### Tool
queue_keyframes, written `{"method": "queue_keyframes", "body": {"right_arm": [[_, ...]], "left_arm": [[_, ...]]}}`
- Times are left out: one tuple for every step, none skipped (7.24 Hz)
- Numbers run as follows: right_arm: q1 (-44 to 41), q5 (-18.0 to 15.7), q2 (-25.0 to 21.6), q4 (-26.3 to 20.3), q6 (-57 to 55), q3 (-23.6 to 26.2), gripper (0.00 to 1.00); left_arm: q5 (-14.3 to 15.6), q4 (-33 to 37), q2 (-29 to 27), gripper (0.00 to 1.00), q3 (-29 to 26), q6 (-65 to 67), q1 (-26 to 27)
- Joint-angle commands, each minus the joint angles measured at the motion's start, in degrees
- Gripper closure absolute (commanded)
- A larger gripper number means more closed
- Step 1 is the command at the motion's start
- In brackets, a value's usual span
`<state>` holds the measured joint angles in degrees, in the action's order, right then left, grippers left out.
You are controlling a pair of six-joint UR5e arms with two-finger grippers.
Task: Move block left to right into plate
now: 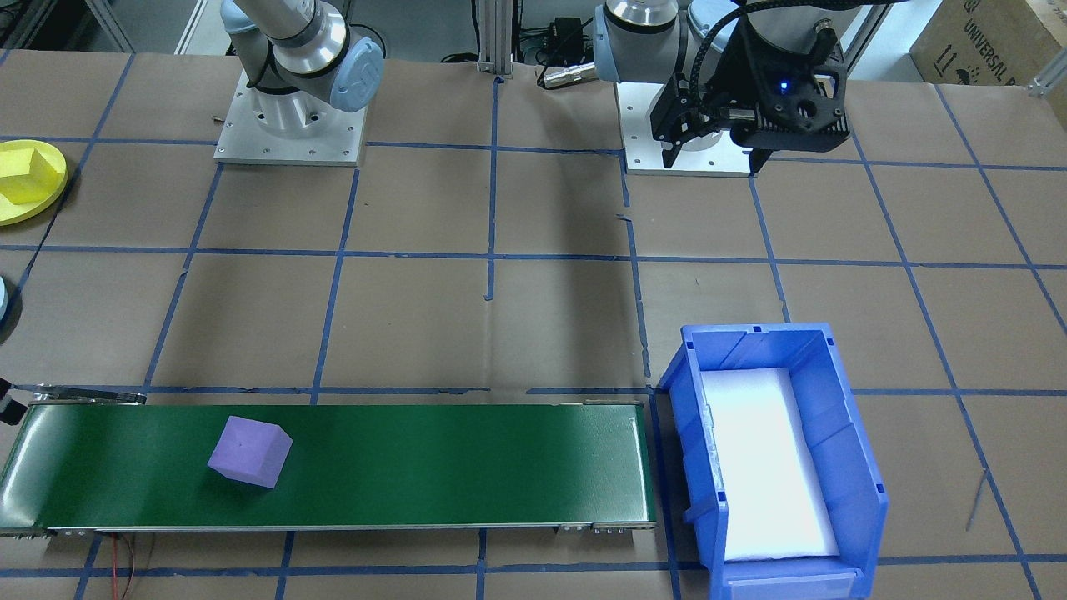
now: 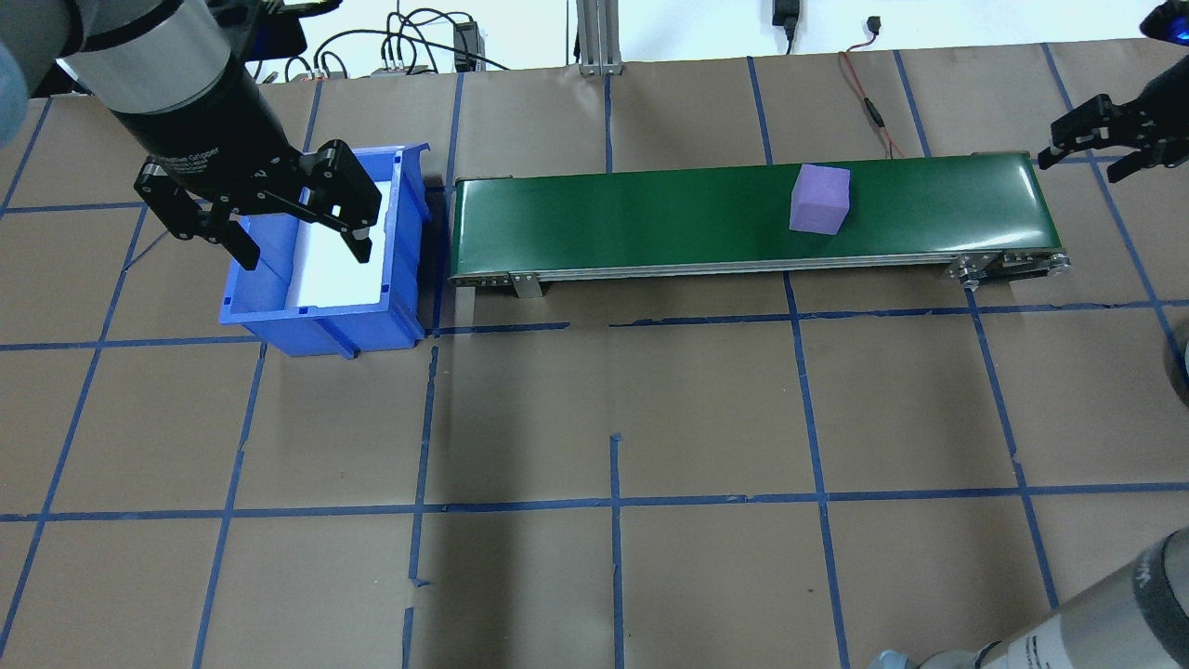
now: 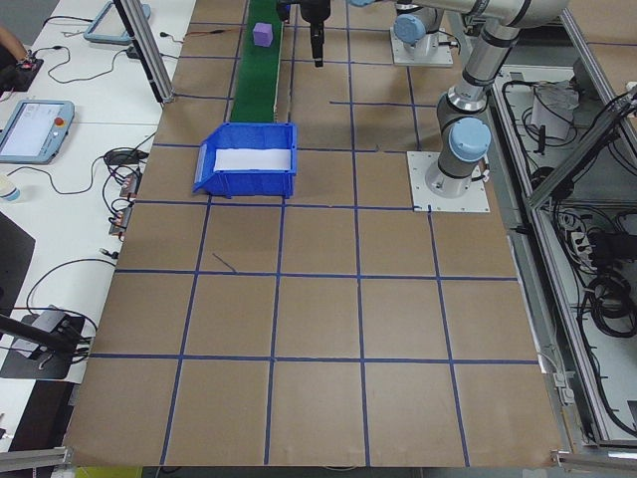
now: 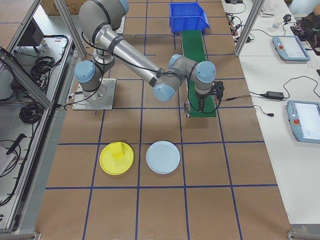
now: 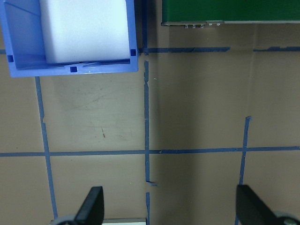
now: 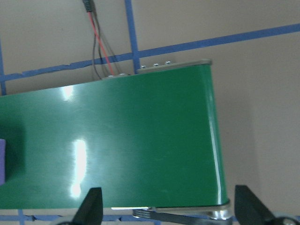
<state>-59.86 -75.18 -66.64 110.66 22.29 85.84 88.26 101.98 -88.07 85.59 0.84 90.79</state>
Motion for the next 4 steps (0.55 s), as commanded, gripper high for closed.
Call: {"method": "queue_keyframes", "body": {"right_arm": [[-3.2, 3.5, 0.1, 0.5, -7.2, 0.5, 0.02], [-3.2, 4.1, 0.3, 2.0, -8.8, 0.6, 0.02], [-3.2, 4.1, 0.8, 3.4, -9.2, 0.6, 0.02], [-3.3, 4.2, 1.7, 4.6, -10.1, 0.6, 0.02]], "left_arm": [[0.0, 0.1, 0.2, 0.00, -0.6, 0.0, 0.2], [0.2, 0.1, 0.3, 0.00, 0.1, 0.0, 0.2], [0.1, 0.1, 0.2, 0.00, -0.7, 0.0, 0.1], [0.2, 0.1, 0.4, 0.00, -1.1, -0.1, 0.1]]}}
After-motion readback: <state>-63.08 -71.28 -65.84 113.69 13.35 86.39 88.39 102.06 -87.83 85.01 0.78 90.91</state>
